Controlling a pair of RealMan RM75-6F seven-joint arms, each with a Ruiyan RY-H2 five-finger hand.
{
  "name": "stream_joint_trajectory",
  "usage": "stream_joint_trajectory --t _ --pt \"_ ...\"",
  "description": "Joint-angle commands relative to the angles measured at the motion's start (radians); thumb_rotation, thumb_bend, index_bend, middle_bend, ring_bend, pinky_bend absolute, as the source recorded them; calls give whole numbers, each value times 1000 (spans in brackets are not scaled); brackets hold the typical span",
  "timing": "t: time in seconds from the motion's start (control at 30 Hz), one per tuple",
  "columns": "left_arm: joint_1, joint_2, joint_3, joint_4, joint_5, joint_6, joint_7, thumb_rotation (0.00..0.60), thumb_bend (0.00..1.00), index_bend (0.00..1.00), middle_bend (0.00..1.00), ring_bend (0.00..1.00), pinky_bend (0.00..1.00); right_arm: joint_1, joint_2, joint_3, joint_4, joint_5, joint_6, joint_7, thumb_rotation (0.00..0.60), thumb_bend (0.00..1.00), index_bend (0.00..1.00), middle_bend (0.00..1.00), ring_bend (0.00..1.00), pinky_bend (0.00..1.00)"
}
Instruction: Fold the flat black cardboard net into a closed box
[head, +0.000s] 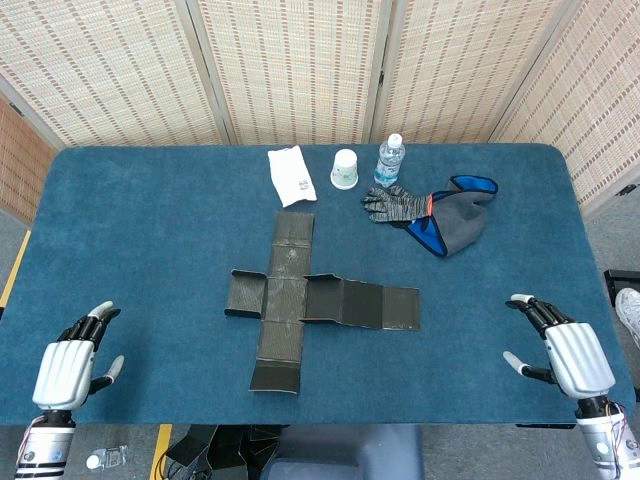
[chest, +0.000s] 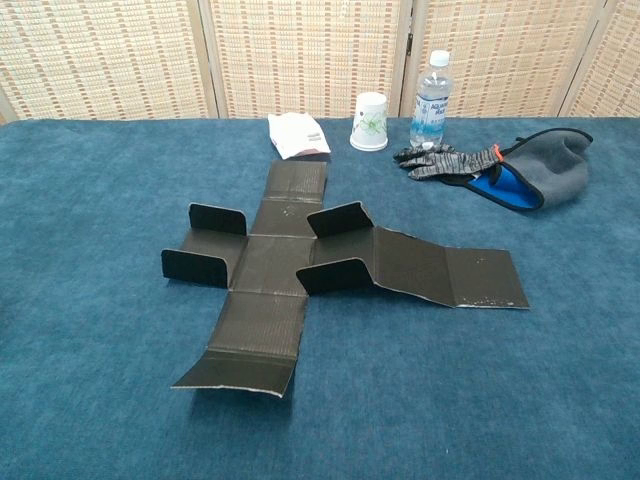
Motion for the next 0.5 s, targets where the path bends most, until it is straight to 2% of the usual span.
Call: stream_joint_trajectory --t 0.03,0.13,0.23,0.33,0.4,0.5 --pt "-1 0 1 2 0 -3 -2 600 274 174 160 209 348 5 -4 0 -7 2 -8 -7 600 137 218 234 312 522" --pt "-1 4 3 1 7 -1 -2 600 274 174 160 209 348 12 -12 4 -19 6 -18 -23 600 136 219 234 331 523" --pt "0 8 4 -2 12 3 -3 600 274 174 159 209 348 26 -17 6 -40 10 -41 -47 600 136 219 234 384 592" --pt "-1 10 4 -2 12 2 -2 600 274 174 160 209 348 47 -27 11 -60 27 -81 -73 600 116 218 234 556 776" --pt "-3 7 4 -1 12 -1 0 600 274 174 160 209 348 69 -33 16 -89 66 -135 -116 600 81 217 240 742 898" --pt "-4 3 6 1 21 0 -3 600 274 174 160 209 348 104 -50 32 -145 137 -207 -227 600 34 217 244 822 989"
